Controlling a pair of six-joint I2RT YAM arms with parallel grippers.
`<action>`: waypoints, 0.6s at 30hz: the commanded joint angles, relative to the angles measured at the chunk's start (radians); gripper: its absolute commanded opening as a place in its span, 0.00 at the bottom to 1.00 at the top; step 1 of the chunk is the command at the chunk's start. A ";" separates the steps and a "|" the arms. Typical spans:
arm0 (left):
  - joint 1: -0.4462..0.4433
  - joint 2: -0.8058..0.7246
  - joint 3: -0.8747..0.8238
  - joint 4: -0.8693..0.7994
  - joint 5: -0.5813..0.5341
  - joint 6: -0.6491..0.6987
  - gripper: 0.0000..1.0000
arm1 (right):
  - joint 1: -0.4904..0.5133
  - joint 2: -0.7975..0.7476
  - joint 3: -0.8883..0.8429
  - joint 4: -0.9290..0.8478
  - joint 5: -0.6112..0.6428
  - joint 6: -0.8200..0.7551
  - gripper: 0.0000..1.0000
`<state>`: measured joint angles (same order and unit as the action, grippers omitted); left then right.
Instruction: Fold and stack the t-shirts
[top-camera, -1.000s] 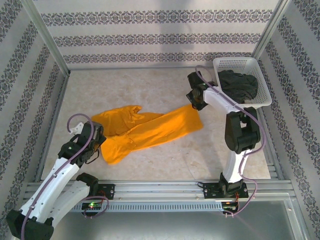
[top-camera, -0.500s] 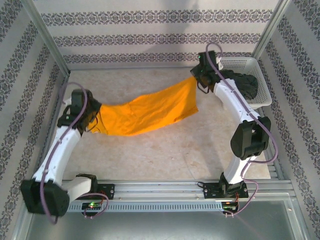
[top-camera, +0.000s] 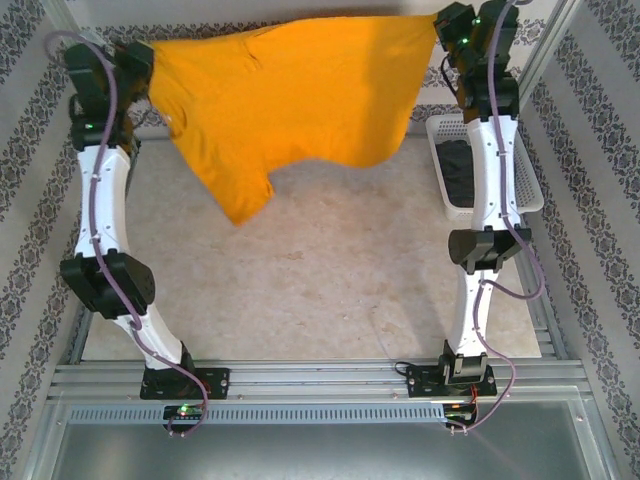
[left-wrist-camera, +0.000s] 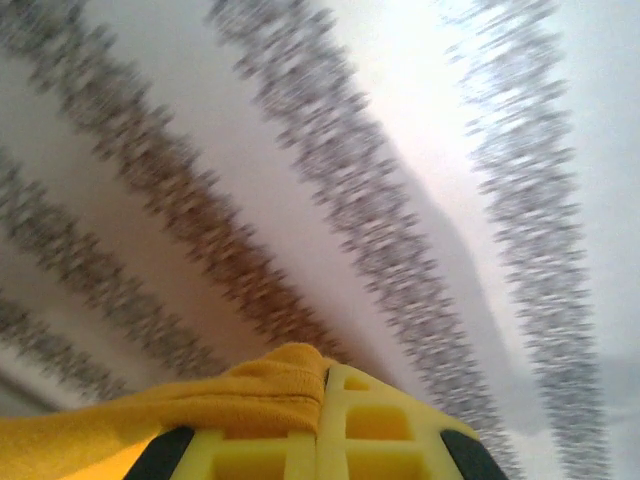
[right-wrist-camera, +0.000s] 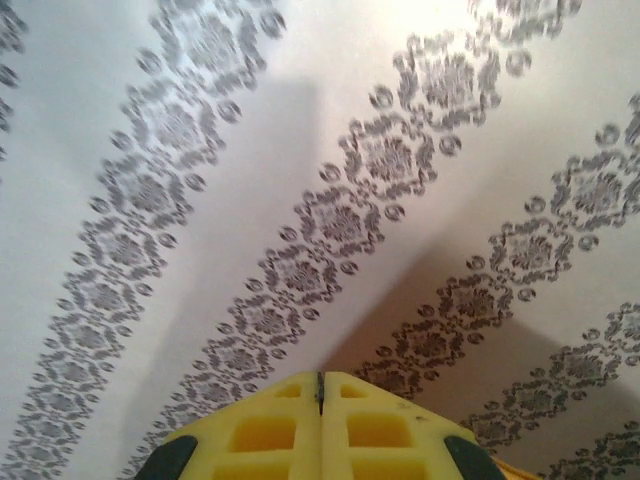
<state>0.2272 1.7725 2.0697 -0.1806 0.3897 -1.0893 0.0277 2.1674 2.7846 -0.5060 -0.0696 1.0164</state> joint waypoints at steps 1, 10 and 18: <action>0.027 -0.088 0.024 0.041 0.029 -0.017 0.00 | -0.025 -0.163 -0.169 0.019 -0.003 -0.020 0.00; 0.021 -0.564 -0.727 -0.250 -0.160 -0.020 0.00 | 0.012 -0.776 -1.237 0.055 0.233 -0.047 0.00; 0.000 -0.723 -1.218 -0.391 -0.141 0.073 0.58 | 0.087 -0.985 -1.909 -0.044 0.239 0.013 0.48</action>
<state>0.2398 1.0779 0.8799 -0.4603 0.2749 -1.0863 0.1085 1.2034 0.9634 -0.4843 0.1268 1.0122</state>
